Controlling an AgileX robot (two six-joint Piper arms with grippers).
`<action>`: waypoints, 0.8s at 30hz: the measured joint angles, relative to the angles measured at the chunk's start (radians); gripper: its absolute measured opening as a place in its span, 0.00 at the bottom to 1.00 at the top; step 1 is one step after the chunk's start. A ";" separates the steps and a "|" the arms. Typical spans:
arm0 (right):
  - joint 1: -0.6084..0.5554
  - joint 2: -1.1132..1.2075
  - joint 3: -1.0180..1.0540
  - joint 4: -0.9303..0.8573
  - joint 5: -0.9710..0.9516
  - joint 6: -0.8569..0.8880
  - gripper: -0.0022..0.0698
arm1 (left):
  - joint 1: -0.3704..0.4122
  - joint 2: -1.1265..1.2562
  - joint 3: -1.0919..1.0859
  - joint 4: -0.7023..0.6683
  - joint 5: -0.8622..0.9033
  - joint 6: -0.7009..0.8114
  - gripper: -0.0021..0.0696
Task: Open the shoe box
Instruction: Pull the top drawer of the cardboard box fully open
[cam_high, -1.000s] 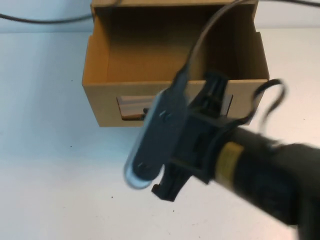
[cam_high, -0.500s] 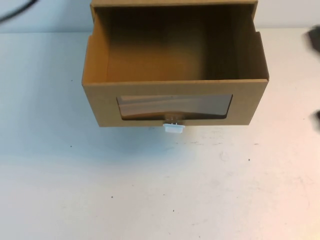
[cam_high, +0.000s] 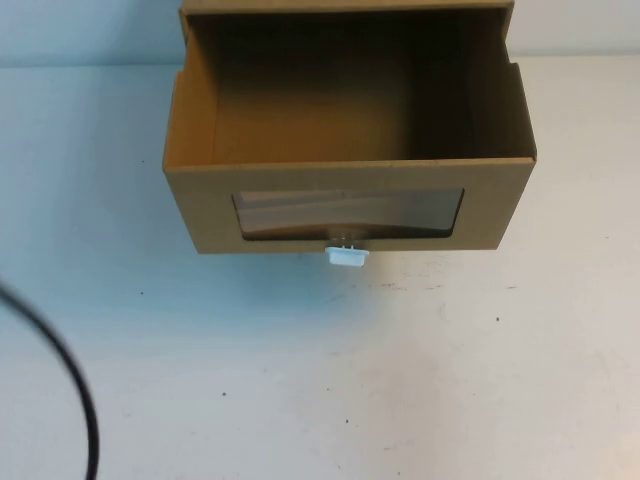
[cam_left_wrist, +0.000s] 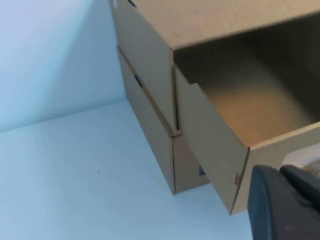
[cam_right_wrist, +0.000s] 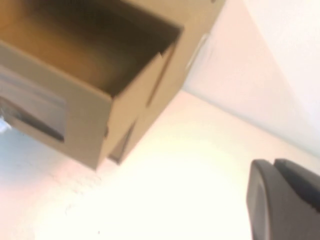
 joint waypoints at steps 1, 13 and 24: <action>0.000 -0.025 0.036 -0.006 0.000 0.021 0.01 | 0.000 -0.044 0.058 -0.011 -0.044 -0.001 0.02; 0.000 -0.185 0.225 -0.006 0.000 0.064 0.01 | 0.000 -0.341 0.485 -0.077 -0.331 -0.009 0.02; 0.000 -0.185 0.225 -0.002 0.000 0.064 0.01 | 0.000 -0.341 0.495 -0.083 -0.340 -0.009 0.02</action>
